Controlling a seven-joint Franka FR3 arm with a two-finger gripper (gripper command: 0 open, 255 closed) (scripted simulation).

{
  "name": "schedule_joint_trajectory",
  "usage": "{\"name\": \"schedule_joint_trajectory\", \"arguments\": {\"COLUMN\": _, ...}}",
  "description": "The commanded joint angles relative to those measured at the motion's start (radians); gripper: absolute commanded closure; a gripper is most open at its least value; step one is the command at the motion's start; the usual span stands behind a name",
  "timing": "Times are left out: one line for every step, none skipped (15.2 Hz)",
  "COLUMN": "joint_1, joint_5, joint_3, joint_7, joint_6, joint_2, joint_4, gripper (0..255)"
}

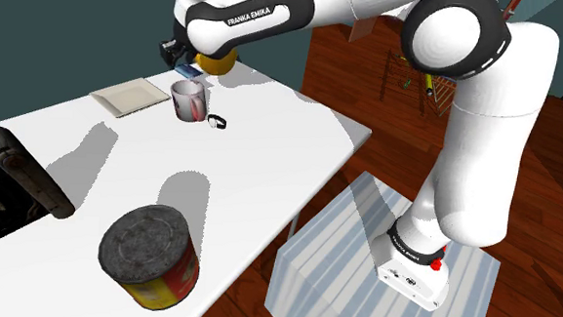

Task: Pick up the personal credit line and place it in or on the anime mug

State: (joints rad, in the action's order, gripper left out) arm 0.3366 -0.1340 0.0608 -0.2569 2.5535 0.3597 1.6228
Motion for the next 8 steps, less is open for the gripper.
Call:
{"name": "schedule_joint_trajectory", "arguments": {"joint_1": 0.002, "joint_5": -0.004, "joint_3": 0.002, "joint_7": -0.007, "joint_6": 0.025, "joint_2": 0.005, "joint_4": 0.020, "gripper": 255}}
{"name": "schedule_joint_trajectory", "arguments": {"joint_1": 0.002, "joint_5": -0.006, "joint_3": 0.003, "joint_7": -0.009, "joint_6": 0.036, "joint_2": 0.009, "joint_4": 0.027, "gripper": 255}}
{"name": "schedule_joint_trajectory", "arguments": {"joint_1": 0.003, "joint_5": -0.008, "joint_3": 0.003, "joint_7": -0.011, "joint_6": 0.048, "joint_2": 0.013, "joint_4": 0.035, "gripper": 255}}
{"name": "schedule_joint_trajectory", "arguments": {"joint_1": 0.003, "joint_5": -0.009, "joint_3": 0.004, "joint_7": -0.013, "joint_6": 0.060, "joint_2": 0.017, "joint_4": 0.042, "gripper": 255}}
{"name": "schedule_joint_trajectory", "arguments": {"joint_1": 0.004, "joint_5": -0.011, "joint_3": 0.005, "joint_7": -0.016, "joint_6": 0.071, "joint_2": 0.022, "joint_4": 0.049, "gripper": 255}}
{"name": "schedule_joint_trajectory", "arguments": {"joint_1": 0.004, "joint_5": -0.012, "joint_3": 0.006, "joint_7": -0.018, "joint_6": 0.083, "joint_2": 0.027, "joint_4": 0.056, "gripper": 255}}
{"name": "schedule_joint_trajectory", "arguments": {"joint_1": 0.005, "joint_5": -0.014, "joint_3": 0.007, "joint_7": -0.020, "joint_6": 0.094, "joint_2": 0.032, "joint_4": 0.062, "gripper": 255}}
{"name": "schedule_joint_trajectory", "arguments": {"joint_1": 0.005, "joint_5": -0.015, "joint_3": 0.008, "joint_7": -0.022, "joint_6": 0.105, "joint_2": 0.037, "joint_4": 0.069, "gripper": 255}}
